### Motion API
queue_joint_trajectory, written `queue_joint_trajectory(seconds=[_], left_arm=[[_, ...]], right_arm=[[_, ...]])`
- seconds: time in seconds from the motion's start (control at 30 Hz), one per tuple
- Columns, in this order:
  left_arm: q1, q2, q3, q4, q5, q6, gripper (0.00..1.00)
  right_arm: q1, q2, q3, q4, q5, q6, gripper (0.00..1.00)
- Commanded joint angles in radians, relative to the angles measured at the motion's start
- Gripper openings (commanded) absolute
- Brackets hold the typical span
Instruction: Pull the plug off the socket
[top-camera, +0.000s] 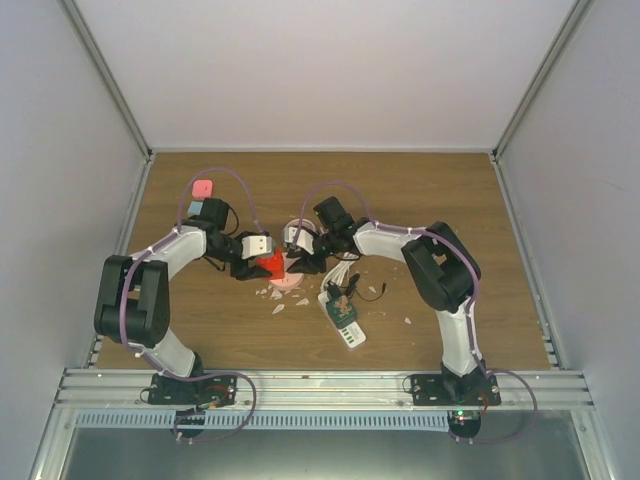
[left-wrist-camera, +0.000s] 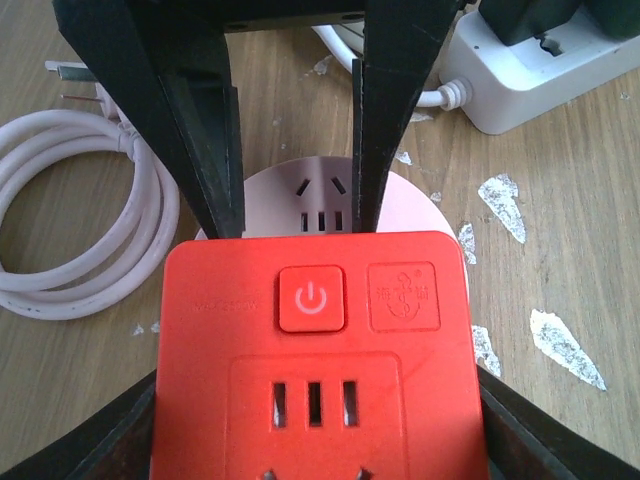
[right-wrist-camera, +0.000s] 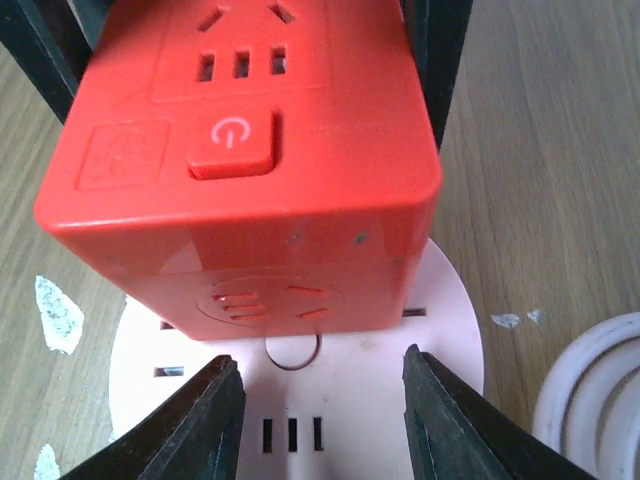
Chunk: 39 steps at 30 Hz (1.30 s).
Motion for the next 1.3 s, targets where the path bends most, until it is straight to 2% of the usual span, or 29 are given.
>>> queue_joint_trajectory(seconds=[0.0,0.7,0.87,1.0,1.27], left_arm=[[0.004,0.003,0.042,0.068,0.090,-0.016,0.41],[0.006,-0.002,0.072,0.066,0.187,-0.079,0.36],[0.002,-0.035,0.032,0.093,0.167,-0.024,0.36],[-0.028,-0.100,-0.048,0.184,0.079,0.010,0.34],[-0.038,-0.028,0.102,0.024,0.079,-0.077,0.34]], right_arm=[[-0.009,0.034,0.039,-0.059,0.018,-0.039,0.46],[-0.012,0.117,0.066,-0.159,0.097,-0.136,0.47],[-0.014,0.136,0.067,-0.160,0.122,-0.139,0.47],[-0.014,0.155,0.075,-0.168,0.138,-0.141,0.46],[-0.013,0.170,0.066,-0.159,0.167,-0.144,0.46]])
